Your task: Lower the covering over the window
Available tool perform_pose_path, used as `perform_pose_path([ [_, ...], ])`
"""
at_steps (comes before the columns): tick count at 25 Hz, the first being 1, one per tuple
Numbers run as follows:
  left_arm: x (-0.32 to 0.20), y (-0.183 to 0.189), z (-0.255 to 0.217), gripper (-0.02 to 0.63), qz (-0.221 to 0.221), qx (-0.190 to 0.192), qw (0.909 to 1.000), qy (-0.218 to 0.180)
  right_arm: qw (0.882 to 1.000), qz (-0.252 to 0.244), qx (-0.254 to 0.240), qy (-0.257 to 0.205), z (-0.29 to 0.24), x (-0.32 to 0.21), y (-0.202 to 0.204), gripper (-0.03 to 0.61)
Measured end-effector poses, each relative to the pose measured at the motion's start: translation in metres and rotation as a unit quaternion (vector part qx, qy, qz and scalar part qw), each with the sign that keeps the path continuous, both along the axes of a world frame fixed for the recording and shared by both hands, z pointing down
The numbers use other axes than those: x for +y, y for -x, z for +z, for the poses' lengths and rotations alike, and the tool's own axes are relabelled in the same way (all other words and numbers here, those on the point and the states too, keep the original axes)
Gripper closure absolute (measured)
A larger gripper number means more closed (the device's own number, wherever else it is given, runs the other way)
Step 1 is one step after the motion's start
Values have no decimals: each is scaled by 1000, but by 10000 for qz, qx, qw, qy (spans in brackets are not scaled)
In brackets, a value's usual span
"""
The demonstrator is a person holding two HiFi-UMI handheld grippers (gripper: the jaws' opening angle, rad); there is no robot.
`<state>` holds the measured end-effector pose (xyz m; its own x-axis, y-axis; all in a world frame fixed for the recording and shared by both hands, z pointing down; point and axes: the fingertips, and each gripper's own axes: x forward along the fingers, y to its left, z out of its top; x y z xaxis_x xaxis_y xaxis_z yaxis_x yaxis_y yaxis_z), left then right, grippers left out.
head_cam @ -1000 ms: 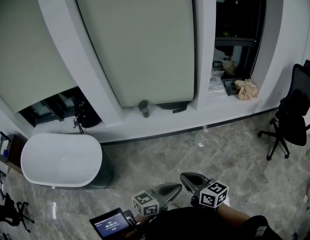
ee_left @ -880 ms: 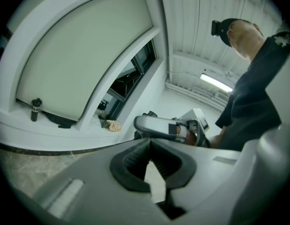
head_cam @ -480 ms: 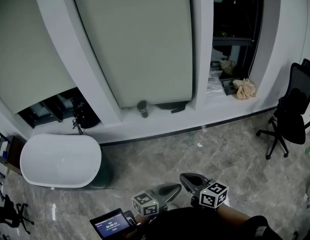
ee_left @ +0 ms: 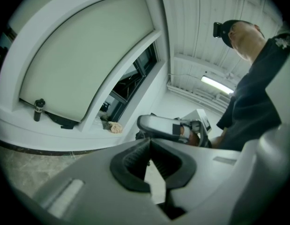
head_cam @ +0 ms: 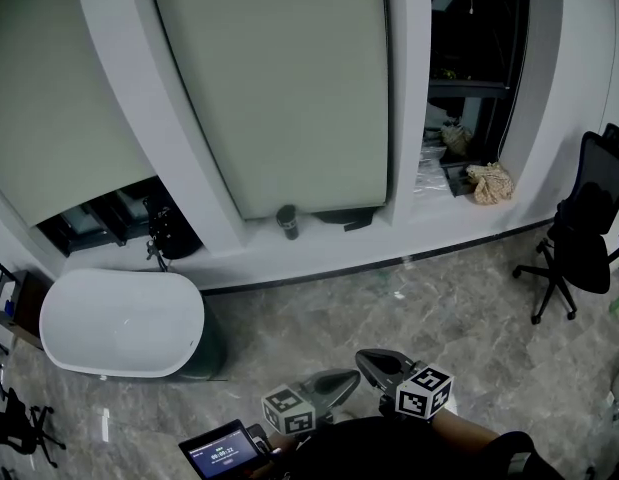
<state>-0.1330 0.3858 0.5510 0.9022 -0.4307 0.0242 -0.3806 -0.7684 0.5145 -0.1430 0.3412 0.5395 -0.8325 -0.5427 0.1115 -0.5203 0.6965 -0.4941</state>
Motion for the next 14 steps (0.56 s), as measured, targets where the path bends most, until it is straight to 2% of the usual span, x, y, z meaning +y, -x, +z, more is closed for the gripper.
perform_pose_path([
  [14, 3, 8, 1, 614, -77, 58, 9999, 28, 10000, -75, 44, -43, 1, 5, 8, 572],
])
